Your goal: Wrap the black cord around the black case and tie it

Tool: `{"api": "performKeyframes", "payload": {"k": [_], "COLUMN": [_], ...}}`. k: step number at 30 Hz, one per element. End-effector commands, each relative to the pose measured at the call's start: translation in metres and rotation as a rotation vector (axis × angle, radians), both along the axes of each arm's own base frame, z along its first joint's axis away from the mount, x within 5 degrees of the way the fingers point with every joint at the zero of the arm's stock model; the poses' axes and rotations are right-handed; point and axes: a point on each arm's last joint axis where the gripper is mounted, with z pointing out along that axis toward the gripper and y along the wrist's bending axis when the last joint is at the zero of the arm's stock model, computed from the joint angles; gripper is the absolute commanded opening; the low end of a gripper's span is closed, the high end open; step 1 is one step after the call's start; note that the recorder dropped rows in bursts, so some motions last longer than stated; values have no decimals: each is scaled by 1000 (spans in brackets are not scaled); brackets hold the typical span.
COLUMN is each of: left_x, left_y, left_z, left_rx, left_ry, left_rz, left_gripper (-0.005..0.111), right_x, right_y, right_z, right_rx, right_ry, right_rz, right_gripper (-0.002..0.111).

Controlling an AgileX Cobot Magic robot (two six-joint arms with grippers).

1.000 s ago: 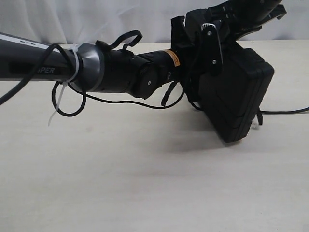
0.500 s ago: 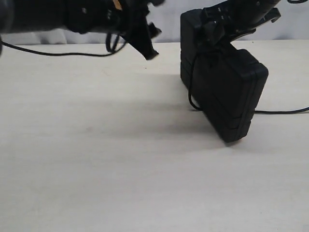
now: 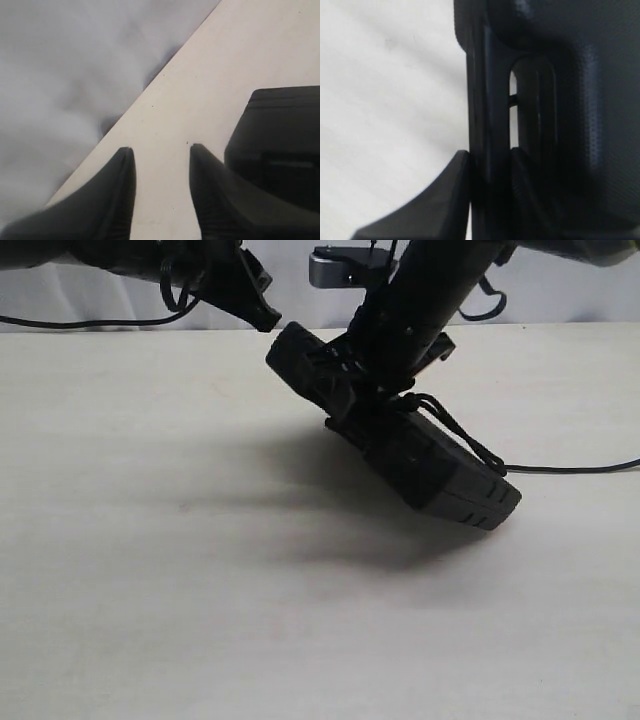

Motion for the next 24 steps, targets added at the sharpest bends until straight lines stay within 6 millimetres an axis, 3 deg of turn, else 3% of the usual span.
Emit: {"api": "performKeyframes", "payload": {"k": [1,4,11,16,20,24], "left_x": [-2,-4,-14,-31,-50,-59], "left_y": [2,3,4,-8,-33,-52], "left_z": [0,-3,-17,-33,-44,-62], "left_rx": [-10,3,92,111,-34,-105], "left_ry": [39,72,230,385,463,497], "left_rz": [10,5,-53,-297,-680,-845], "left_gripper": [35,35,35,35,35,35], "right_x": [-1,-2,-2,-2,7,15], "right_y": [2,2,2,-9,-48,-103], "right_z": [-4,-4,-3,8,25,29], "right_rx": [-27,-25,-20,-64,-81,-96], "right_ry": [4,9,15,-33,-62,-22], "right_rz": [8,8,5,-10,-134,-264], "right_gripper": [32,42,42,42,42,42]}}
